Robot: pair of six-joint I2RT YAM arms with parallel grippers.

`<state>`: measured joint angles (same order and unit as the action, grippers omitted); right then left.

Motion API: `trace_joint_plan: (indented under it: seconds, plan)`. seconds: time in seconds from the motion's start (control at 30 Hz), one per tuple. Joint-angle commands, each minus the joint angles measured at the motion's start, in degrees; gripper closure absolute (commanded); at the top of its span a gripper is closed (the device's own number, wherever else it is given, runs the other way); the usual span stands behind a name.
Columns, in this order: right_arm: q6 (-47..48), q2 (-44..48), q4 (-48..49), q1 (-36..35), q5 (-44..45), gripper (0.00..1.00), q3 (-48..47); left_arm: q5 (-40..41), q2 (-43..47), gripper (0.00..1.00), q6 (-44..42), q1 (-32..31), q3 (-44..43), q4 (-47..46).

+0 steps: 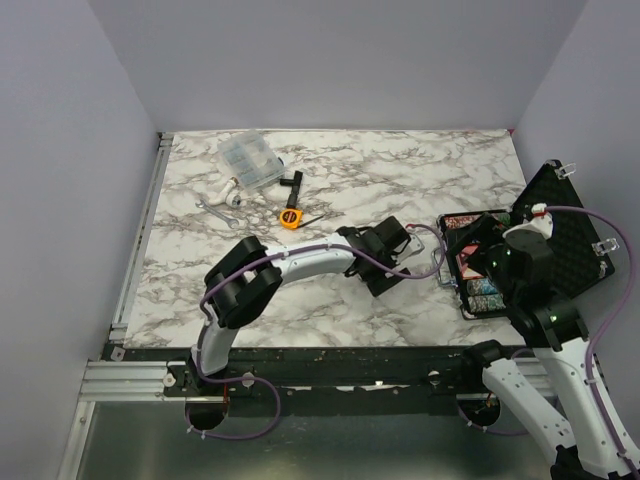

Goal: Pack up texas hold em set

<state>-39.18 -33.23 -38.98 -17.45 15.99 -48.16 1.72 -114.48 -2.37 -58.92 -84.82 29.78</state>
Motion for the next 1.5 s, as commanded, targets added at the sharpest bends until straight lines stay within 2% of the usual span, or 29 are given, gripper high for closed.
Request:
trace_joint_plan:
  seconds: [0.0,0.3,0.6,0.73,0.87,1.17,1.27,1.47]
  plan:
    - [0.5,0.0,-1.0,0.2,-0.5,0.12,-0.6,2.3,-2.8,0.11,-1.7,1.1,-3.0,3.0]
    - [1.1,-1.0,-0.2,0.2,-1.9,0.12,-0.1,-3.8,-5.7,0.12,-2.3,4.1,-6.0,5.5]
    - [1.4,-1.6,0.5,0.2,-2.7,0.12,0.3,-3.7,-9.0,0.33,-2.1,4.0,-6.9,6.4]
    - [1.6,-1.5,0.7,0.2,-3.0,0.12,0.4,-3.4,-9.6,0.39,-1.7,3.8,-6.0,6.5]
    - [1.6,-1.2,0.7,0.2,-3.1,0.12,0.4,0.2,-9.5,0.44,-2.0,2.4,-3.2,6.0]
    - [1.6,-1.0,0.6,0.1,-3.6,0.12,0.3,0.2,-10.3,0.59,-2.5,1.1,-1.9,6.3]
    - [1.6,-0.8,0.6,0.2,-3.6,0.12,0.3,0.7,-9.9,0.58,-2.5,1.1,-1.6,6.3]
    - [1.7,-1.1,0.8,0.1,-4.0,0.12,0.5,1.3,-9.2,0.44,-2.4,1.1,-1.5,6.8]
